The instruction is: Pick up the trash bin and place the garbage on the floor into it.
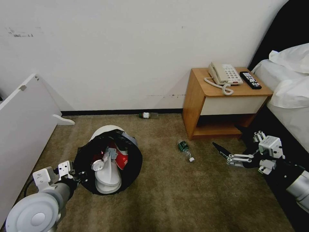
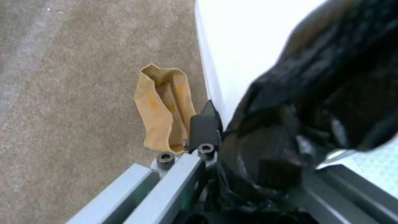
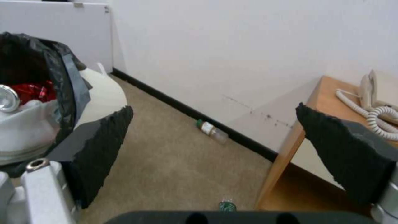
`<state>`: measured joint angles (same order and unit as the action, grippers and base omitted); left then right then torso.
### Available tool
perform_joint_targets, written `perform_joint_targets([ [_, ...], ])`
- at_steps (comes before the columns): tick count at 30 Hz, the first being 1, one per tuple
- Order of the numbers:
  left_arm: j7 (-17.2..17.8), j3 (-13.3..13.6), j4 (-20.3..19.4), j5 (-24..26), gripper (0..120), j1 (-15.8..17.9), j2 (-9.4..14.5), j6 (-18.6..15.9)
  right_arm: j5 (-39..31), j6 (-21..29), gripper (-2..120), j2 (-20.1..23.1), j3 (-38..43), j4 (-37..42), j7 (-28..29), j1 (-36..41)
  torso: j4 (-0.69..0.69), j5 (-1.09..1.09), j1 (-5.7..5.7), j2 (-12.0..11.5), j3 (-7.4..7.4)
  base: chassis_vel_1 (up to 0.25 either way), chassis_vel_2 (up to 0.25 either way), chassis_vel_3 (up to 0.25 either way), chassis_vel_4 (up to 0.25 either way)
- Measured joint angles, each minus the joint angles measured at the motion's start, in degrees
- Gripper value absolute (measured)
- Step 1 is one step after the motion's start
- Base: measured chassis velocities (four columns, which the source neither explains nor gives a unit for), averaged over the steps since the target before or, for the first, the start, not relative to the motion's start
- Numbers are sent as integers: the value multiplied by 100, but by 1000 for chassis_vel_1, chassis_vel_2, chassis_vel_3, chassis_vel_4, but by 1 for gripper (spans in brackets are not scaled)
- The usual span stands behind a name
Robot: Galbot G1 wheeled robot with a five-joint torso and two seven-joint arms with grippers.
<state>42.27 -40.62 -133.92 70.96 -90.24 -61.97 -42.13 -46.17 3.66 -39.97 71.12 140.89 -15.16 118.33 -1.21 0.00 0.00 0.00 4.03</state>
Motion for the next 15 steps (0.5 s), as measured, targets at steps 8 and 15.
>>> perform_joint_targets([
  [8, -72, -6, -96, -181, 0, -37, -104, 0, 159, -27, 100, -144, -22, 21, -121, 4, 0, 0, 0, 0, 0, 0, 0, 0, 0],
  [15, -105, -1, -123, -321, 0, -27, -208, 0, 232, -65, 100, -183, -20, -1, -204, 8, 0, 1, 0, 0, 0, 0, 0, 0, 0],
])
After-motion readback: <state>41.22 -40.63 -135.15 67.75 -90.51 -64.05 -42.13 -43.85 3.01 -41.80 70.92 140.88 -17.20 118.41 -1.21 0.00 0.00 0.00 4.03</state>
